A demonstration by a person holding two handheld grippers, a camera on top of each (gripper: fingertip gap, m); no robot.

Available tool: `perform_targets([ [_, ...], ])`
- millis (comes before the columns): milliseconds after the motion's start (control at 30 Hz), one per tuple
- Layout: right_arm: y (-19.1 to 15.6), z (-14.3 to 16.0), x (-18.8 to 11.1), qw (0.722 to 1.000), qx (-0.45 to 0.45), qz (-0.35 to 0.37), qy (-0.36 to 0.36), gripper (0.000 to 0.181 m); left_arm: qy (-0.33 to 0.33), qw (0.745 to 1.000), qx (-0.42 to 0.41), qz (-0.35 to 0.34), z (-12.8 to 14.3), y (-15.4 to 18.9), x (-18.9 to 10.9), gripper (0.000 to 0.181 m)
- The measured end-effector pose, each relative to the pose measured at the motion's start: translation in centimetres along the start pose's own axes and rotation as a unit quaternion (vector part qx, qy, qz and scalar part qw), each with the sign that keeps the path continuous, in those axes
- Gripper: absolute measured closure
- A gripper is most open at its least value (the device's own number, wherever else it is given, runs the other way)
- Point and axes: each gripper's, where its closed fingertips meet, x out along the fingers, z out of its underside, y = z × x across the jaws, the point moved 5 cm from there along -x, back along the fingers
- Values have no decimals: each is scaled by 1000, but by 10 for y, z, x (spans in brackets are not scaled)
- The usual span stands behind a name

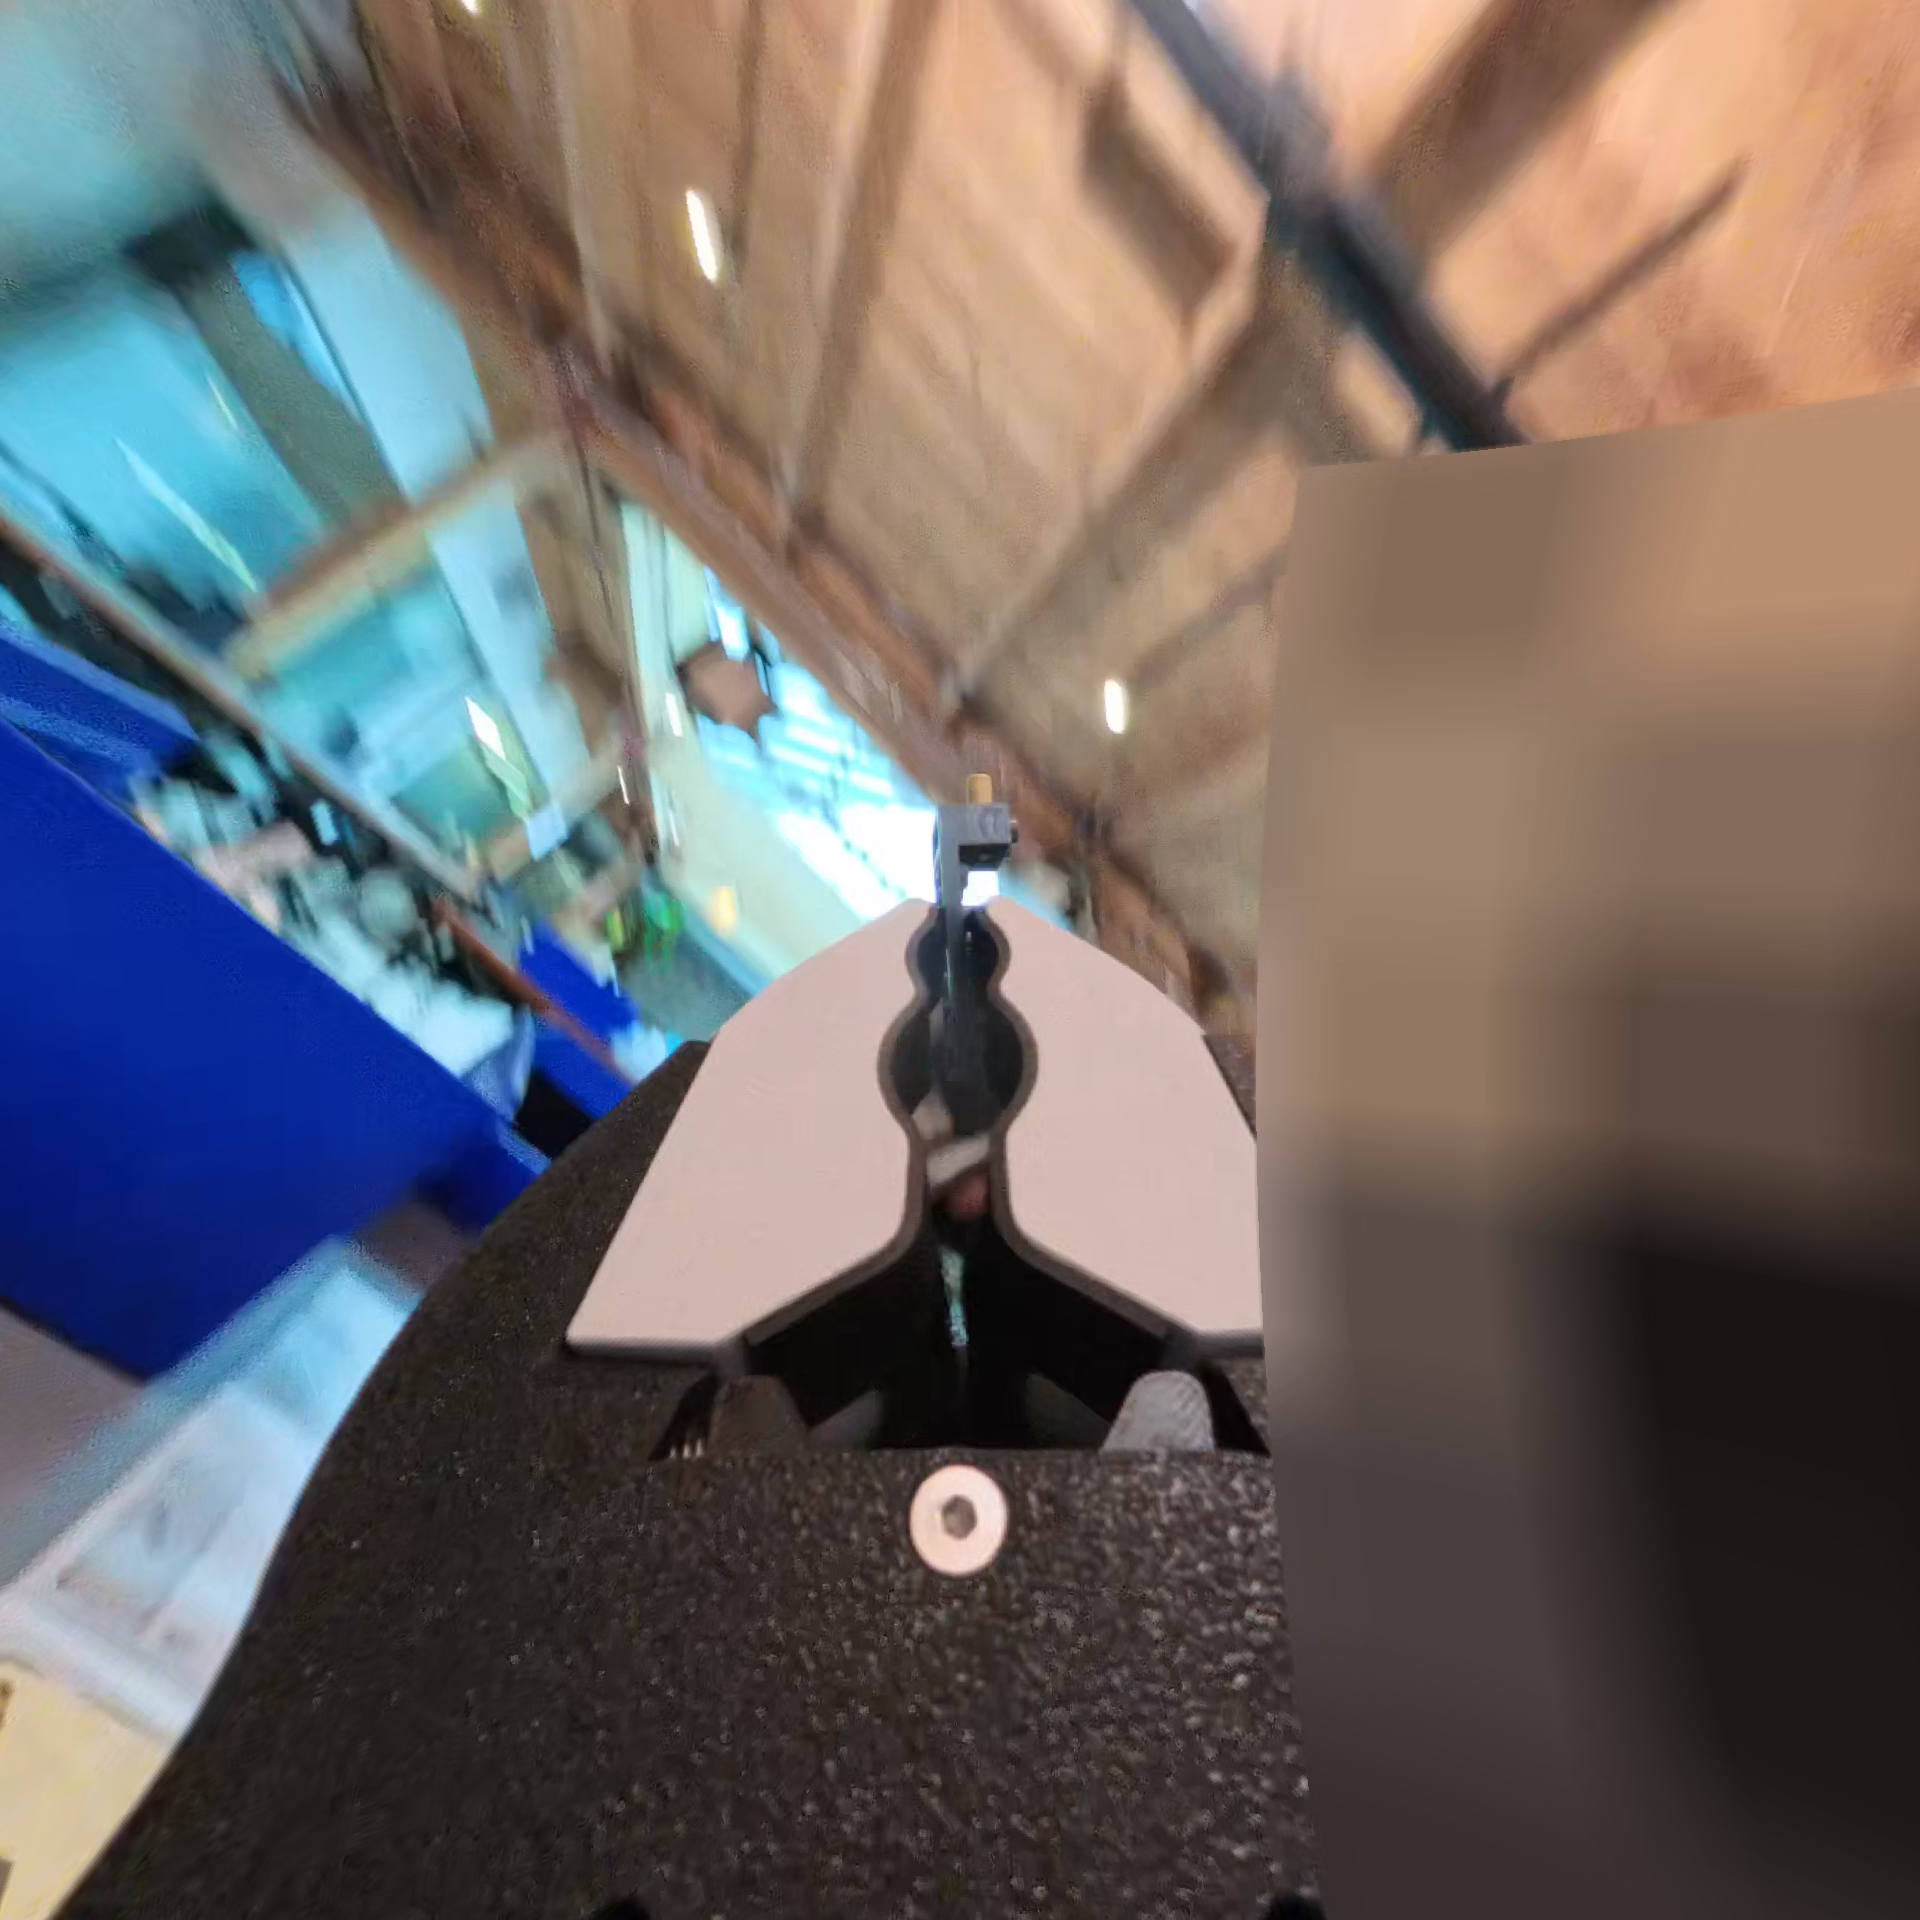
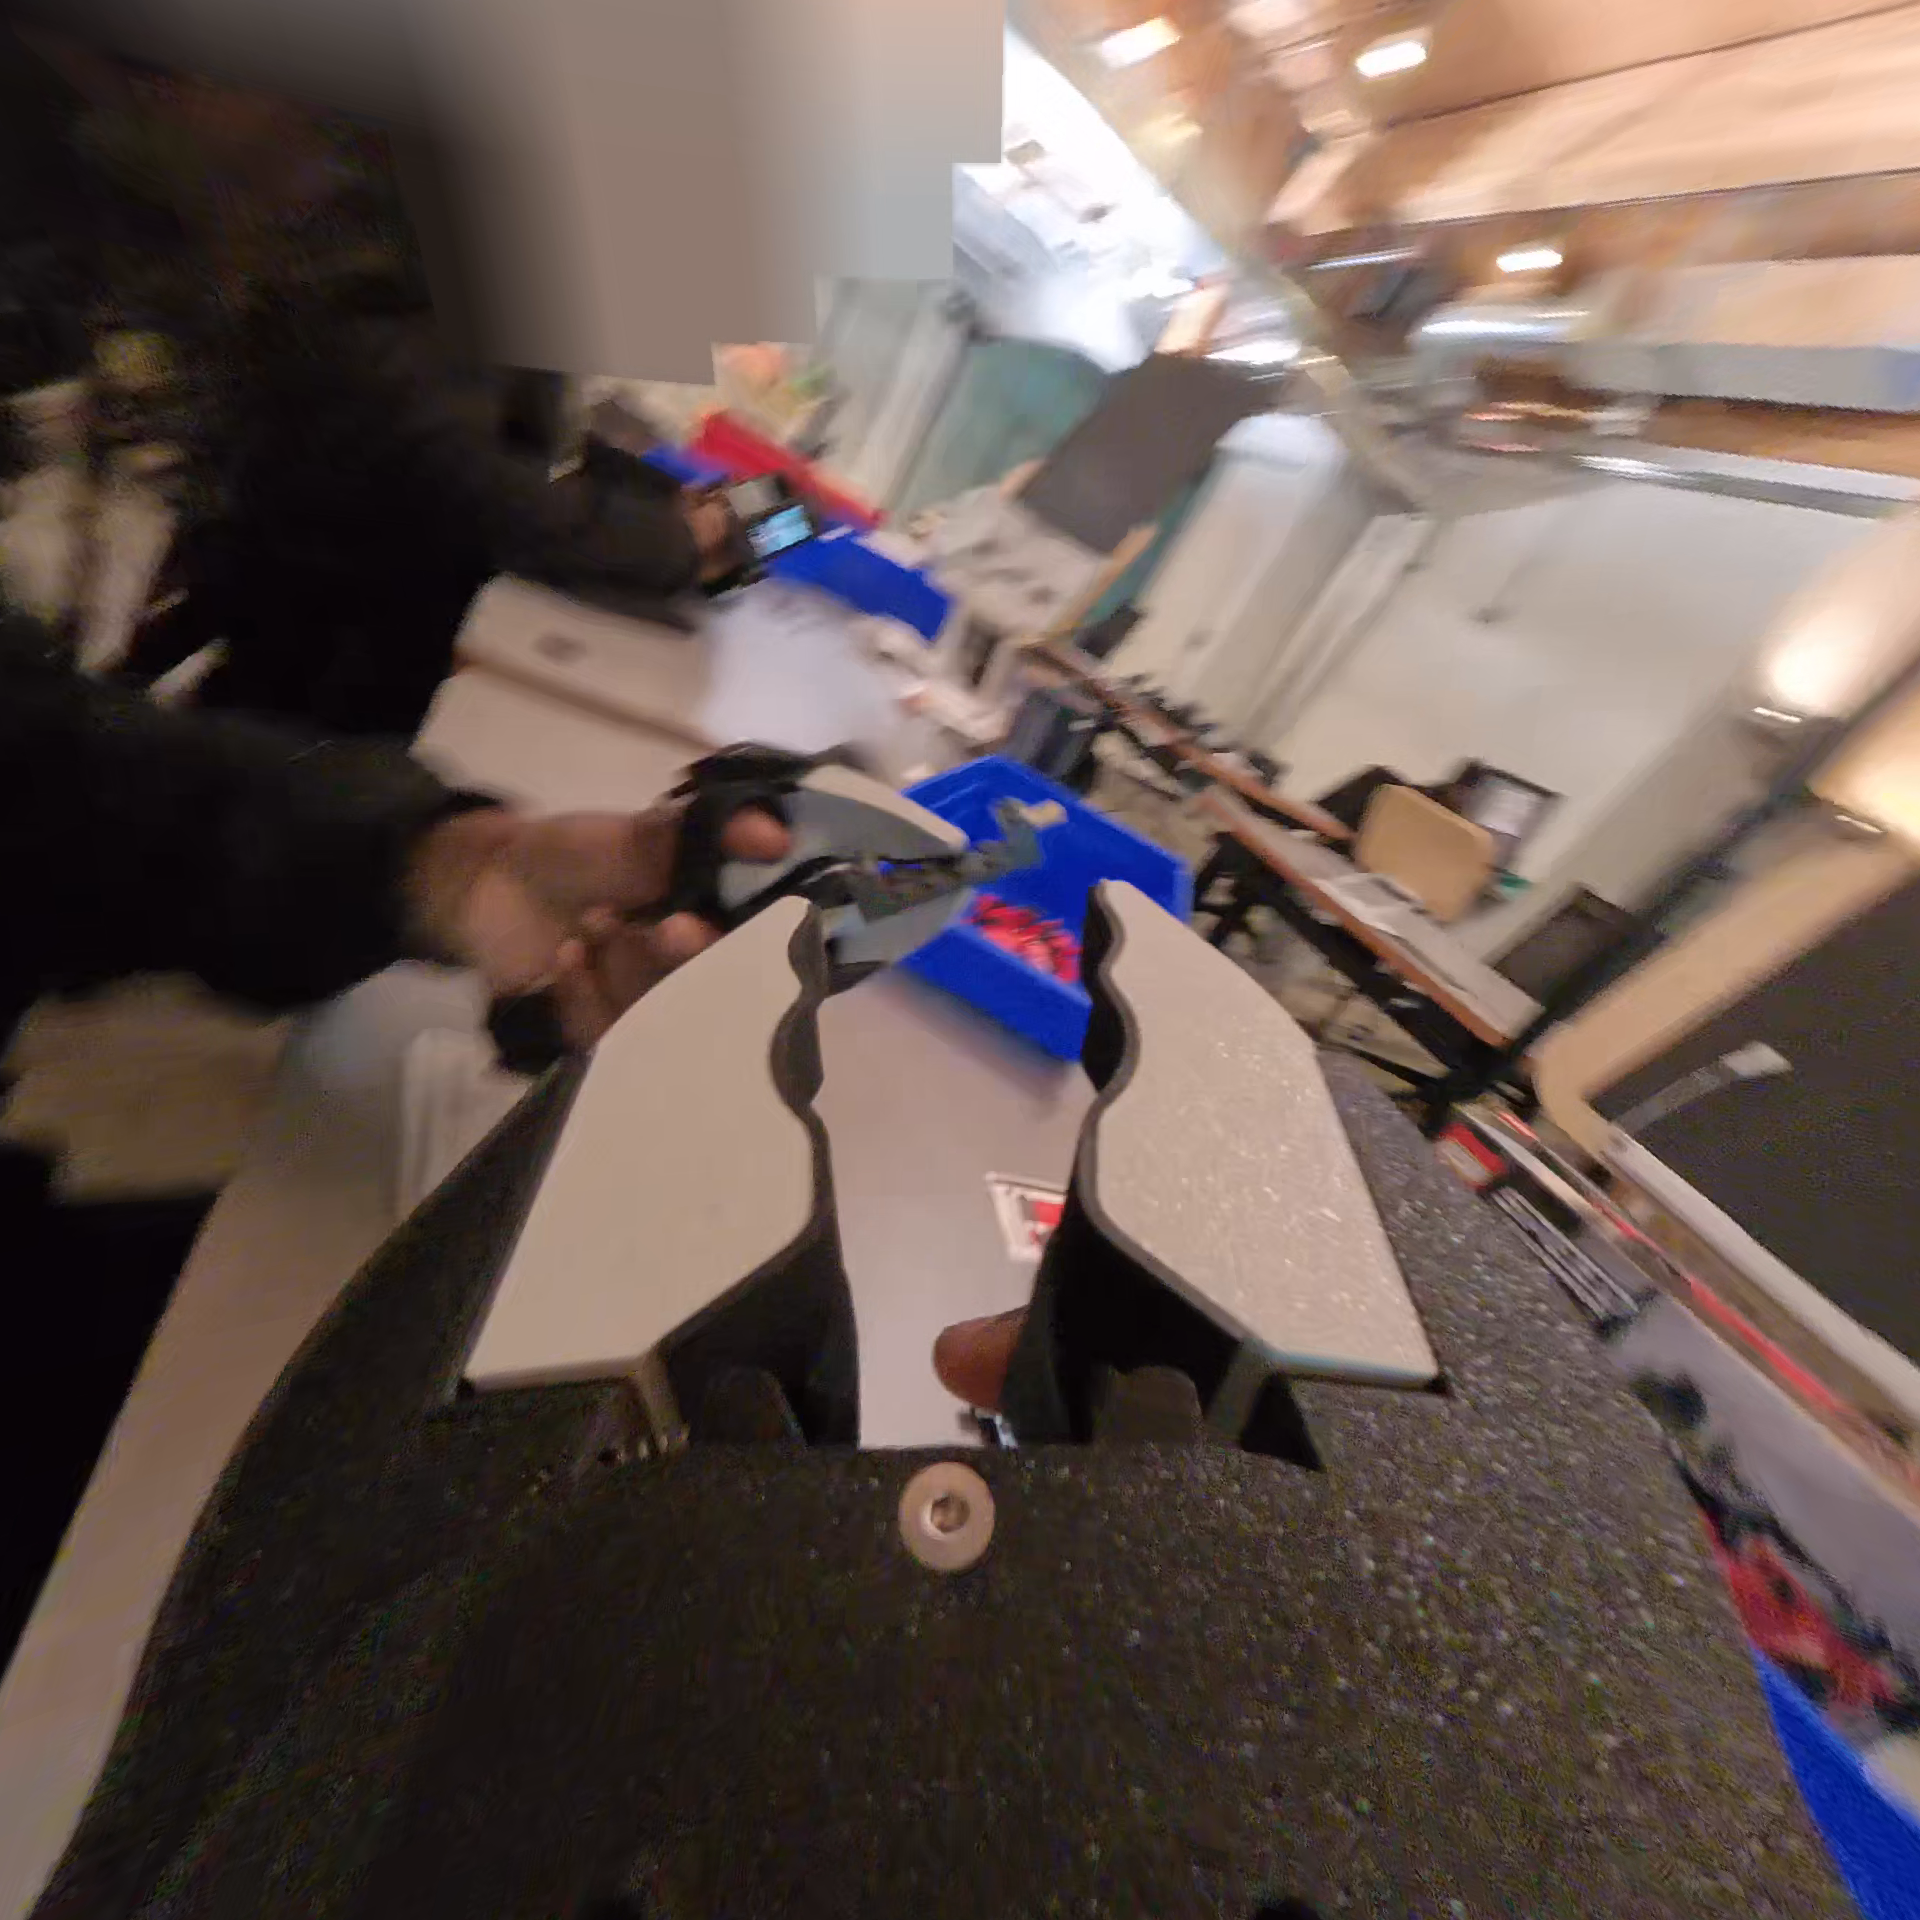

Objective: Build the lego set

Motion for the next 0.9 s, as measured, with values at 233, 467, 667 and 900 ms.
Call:
perform_targets([
  [233, -33, 18, 47, 988, -4, 152, -14, 140, 182, 983, 33, 15, 5, 18, -8, 178],
  [467, -46, 7, 55, 980, -74, 182, -20, 148, 188, 980, 56, 26, 23, 28, -2, 178],
  [667, -48, 5, 51, 977, -90, 193, -12, 159, 179, 981, 73, 25, 32, 29, 0, 177],
  [900, -29, -13, 27, 995, 80, -26, 57, 162, -149, 932, 322, 69, 22, 31, 5, 135],
])
